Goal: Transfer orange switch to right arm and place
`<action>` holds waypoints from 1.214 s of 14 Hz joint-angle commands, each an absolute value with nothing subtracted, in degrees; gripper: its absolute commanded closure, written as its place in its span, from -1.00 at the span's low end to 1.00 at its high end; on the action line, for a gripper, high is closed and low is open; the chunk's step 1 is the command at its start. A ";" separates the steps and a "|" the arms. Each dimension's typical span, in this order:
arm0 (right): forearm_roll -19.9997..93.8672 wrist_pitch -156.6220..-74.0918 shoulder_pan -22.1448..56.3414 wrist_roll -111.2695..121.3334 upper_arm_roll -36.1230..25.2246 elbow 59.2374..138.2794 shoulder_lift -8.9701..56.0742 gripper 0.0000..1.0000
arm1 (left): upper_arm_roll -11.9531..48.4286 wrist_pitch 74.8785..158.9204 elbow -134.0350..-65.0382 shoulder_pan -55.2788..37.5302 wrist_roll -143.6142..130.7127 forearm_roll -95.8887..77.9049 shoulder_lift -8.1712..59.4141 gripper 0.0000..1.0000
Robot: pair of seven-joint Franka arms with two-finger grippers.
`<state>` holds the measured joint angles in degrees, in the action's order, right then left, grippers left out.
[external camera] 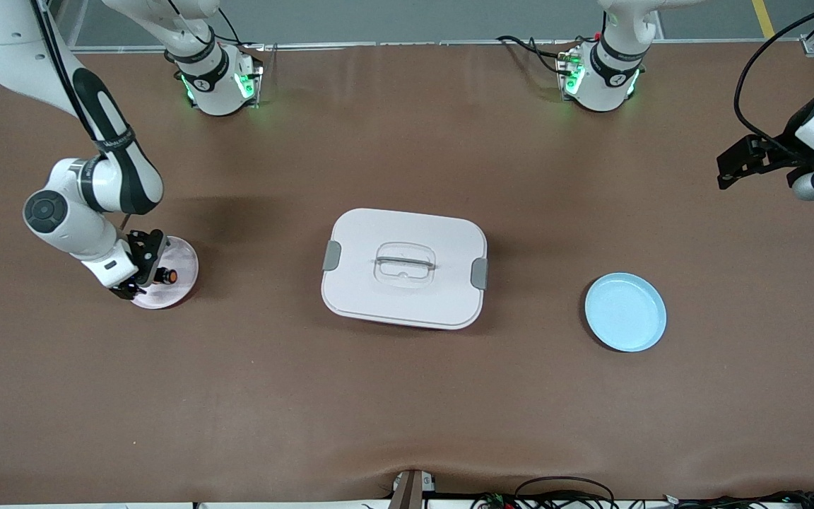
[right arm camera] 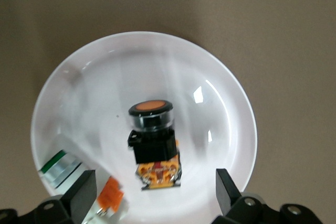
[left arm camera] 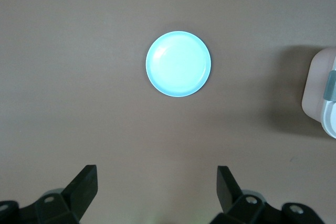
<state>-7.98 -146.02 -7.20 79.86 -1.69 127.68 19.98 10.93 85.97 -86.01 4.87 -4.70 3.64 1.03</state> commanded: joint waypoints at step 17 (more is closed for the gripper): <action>-0.97 -131.77 -5.63 9.68 -0.62 124.99 7.38 -1.00 | 10.72 83.59 -87.10 4.75 -4.75 2.72 -1.67 -1.00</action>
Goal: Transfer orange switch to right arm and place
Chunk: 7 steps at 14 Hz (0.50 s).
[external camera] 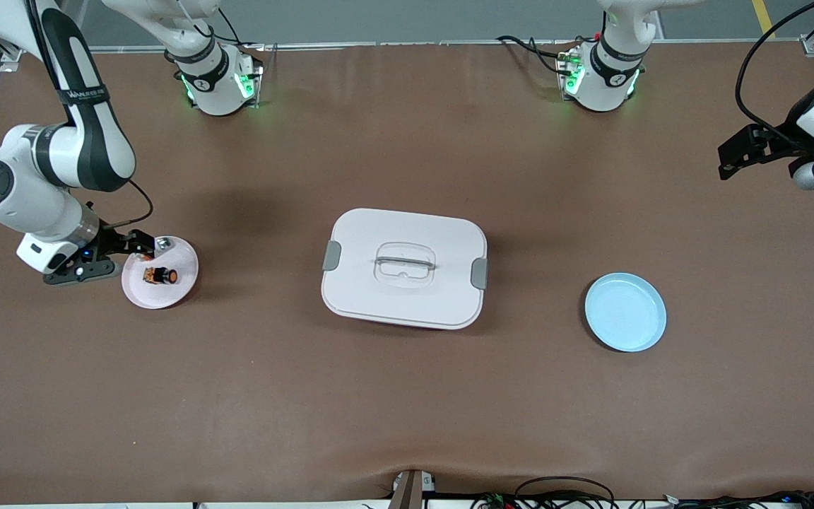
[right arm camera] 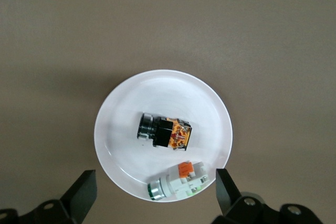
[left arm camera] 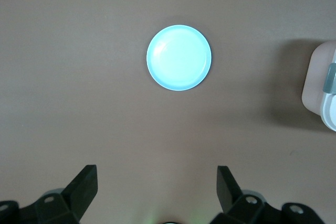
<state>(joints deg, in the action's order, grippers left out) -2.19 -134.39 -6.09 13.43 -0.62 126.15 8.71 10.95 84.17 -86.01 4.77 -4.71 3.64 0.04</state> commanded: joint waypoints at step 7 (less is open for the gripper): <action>1.32 -109.62 -3.87 6.69 -0.62 111.46 5.36 -1.00 | 10.72 82.00 -86.92 4.75 -4.66 2.72 -2.11 -1.00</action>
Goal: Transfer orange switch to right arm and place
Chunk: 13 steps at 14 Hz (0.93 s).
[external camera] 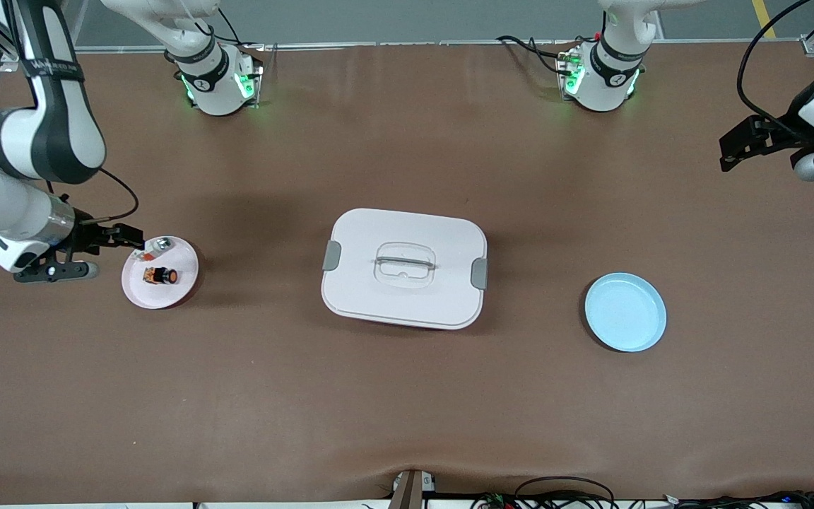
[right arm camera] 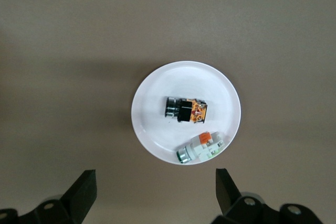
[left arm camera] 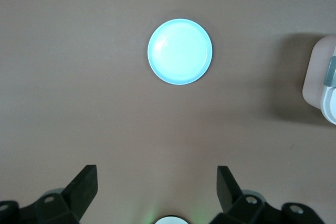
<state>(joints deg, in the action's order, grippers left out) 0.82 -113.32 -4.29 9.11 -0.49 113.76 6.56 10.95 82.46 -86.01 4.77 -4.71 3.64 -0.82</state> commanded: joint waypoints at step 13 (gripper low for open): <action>0.62 -94.13 -2.64 5.36 -0.35 97.03 0.79 -1.00 | 10.63 82.62 -87.01 4.75 -3.95 2.72 -1.50 -1.00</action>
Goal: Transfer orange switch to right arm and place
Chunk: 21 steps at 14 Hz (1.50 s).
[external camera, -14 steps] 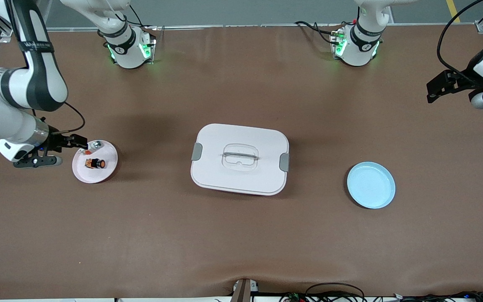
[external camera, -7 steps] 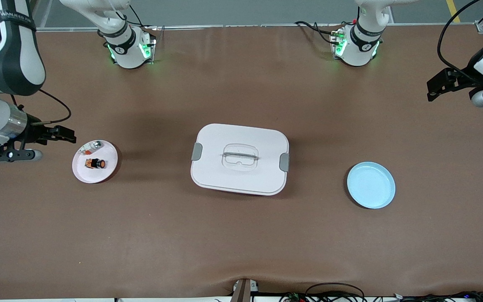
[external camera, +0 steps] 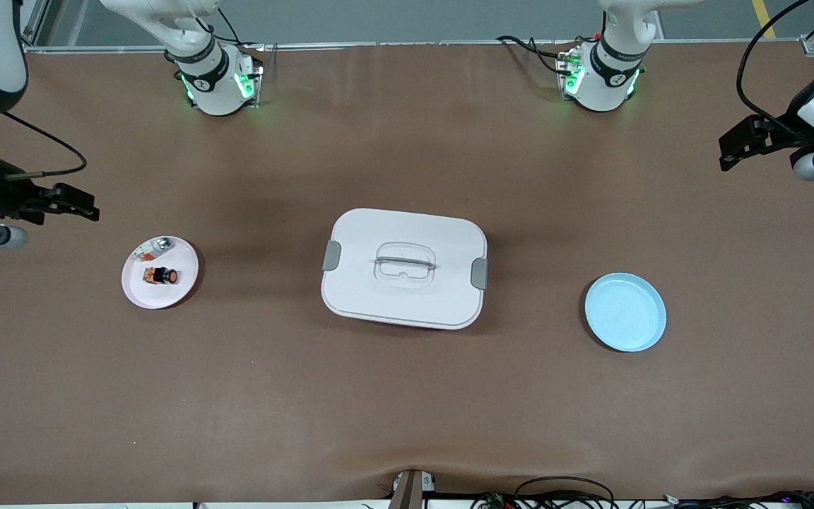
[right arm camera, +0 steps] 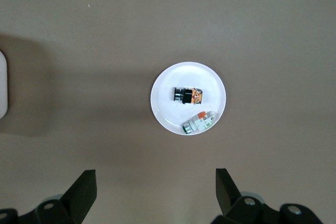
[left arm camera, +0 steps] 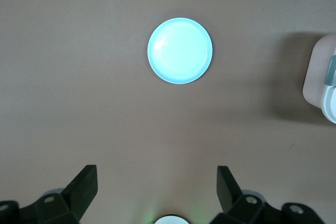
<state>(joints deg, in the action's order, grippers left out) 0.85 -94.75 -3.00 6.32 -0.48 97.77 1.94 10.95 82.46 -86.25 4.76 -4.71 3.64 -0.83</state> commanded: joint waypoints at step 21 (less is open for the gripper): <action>0.97 -91.49 4.31 5.19 -7.47 89.91 1.14 -1.00 | 10.72 83.50 -86.84 4.66 -4.57 0.97 -2.11 -1.00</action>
<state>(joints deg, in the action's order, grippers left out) 0.85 -92.54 2.94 6.08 -6.16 91.03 1.20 10.95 83.07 -86.36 4.73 -4.71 2.16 -0.85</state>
